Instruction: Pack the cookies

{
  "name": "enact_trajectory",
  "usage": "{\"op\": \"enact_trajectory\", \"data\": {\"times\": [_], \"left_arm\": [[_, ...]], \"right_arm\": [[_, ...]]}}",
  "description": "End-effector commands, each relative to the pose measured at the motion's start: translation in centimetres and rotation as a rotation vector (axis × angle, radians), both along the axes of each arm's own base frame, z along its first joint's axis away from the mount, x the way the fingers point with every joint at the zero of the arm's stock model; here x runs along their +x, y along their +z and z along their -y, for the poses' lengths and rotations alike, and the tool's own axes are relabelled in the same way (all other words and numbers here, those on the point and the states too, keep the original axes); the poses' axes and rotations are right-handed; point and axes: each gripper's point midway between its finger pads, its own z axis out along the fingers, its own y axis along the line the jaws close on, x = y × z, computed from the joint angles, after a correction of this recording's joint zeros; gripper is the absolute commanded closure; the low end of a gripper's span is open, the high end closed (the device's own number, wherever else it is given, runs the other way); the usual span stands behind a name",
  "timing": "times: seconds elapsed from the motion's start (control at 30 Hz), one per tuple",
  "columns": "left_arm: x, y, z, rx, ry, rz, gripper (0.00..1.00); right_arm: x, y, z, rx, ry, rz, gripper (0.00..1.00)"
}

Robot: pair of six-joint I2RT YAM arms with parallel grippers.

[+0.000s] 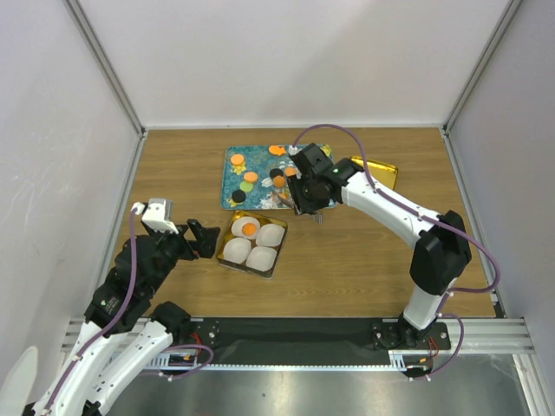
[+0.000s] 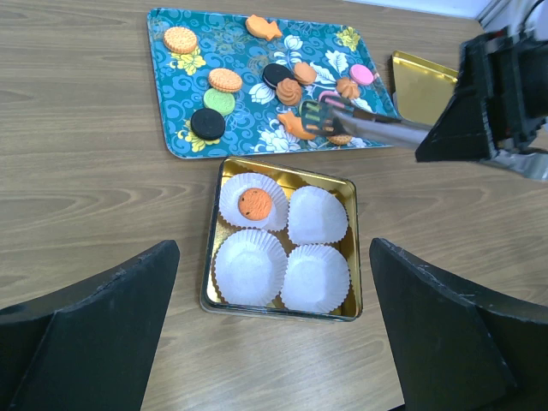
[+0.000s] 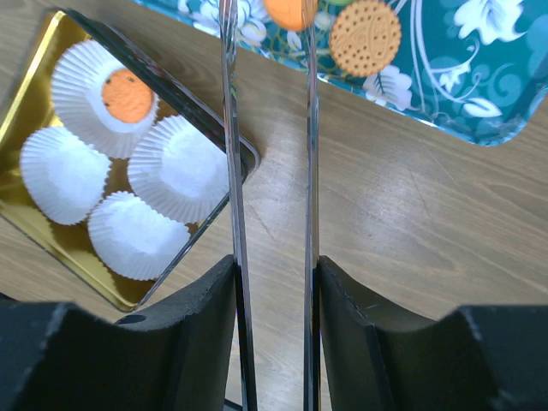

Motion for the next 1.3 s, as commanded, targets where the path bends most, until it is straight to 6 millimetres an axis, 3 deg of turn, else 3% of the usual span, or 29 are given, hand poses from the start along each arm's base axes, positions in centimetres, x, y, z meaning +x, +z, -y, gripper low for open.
{"op": "enact_trajectory", "data": {"times": [0.0, 0.37, 0.8, 1.27], "left_arm": [[0.4, 0.3, -0.1, 0.009, 0.007, 0.018, 0.0], [0.4, 0.1, -0.1, 0.012, 0.007, 0.014, 0.0], [0.3, 0.3, -0.1, 0.009, 0.009, 0.019, 0.0], [0.2, 0.4, -0.1, 0.005, 0.006, 0.024, 0.0]], "right_arm": [[0.8, -0.6, -0.6, 0.014, 0.025, 0.01, 0.55], [1.4, -2.6, -0.7, -0.03, 0.025, -0.011, 0.55], [1.2, -1.4, -0.1, -0.09, 0.008, 0.041, 0.54], [1.4, -2.1, -2.6, 0.005, 0.053, -0.035, 0.52]]}}
